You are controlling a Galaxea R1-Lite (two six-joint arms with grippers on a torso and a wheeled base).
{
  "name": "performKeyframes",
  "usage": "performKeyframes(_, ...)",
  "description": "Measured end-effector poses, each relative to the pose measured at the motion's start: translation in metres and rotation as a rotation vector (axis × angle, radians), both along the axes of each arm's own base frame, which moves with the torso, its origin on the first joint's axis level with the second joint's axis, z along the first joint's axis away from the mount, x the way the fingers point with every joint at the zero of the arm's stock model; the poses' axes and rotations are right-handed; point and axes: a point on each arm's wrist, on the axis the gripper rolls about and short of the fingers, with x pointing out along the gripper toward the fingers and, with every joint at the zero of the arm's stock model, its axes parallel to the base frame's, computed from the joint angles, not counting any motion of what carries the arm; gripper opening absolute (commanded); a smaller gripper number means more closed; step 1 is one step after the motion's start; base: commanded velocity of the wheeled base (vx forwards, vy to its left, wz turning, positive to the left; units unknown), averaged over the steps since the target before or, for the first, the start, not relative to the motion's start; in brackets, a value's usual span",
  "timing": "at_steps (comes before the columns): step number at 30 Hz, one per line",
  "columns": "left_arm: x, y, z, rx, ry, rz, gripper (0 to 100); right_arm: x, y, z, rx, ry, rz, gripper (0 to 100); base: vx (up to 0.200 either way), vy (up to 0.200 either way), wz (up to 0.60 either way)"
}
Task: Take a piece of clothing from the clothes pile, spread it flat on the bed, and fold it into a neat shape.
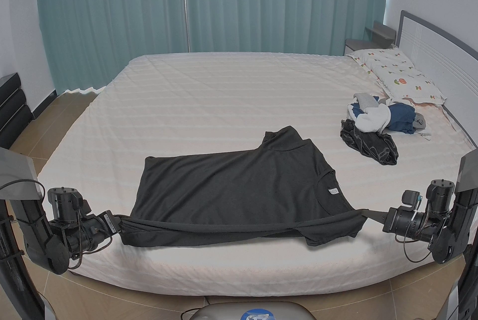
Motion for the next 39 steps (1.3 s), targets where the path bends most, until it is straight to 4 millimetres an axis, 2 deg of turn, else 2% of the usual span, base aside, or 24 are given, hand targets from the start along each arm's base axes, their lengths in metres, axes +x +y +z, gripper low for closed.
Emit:
performKeyframes(8,-0.002,-0.003,0.009,0.006,-0.036,-0.007,0,-0.008,0.001,0.008,-0.006,-0.015,0.006,0,0.0,0.0,0.0)
performKeyframes(24,-0.02,-0.004,0.02,0.024,-0.045,0.018,0,-0.02,0.002,0.003,-0.031,0.012,0.028,0,0.0,0.0,0.0)
performKeyframes(34,-0.023,-0.003,0.023,0.049,-0.059,0.043,0,-0.027,0.004,-0.005,-0.077,0.029,0.058,0,0.0,0.0,0.0)
performKeyframes(39,-0.021,-0.003,0.023,0.049,-0.063,0.042,0,-0.022,0.003,-0.003,-0.077,0.011,0.055,0,0.0,0.0,0.0)
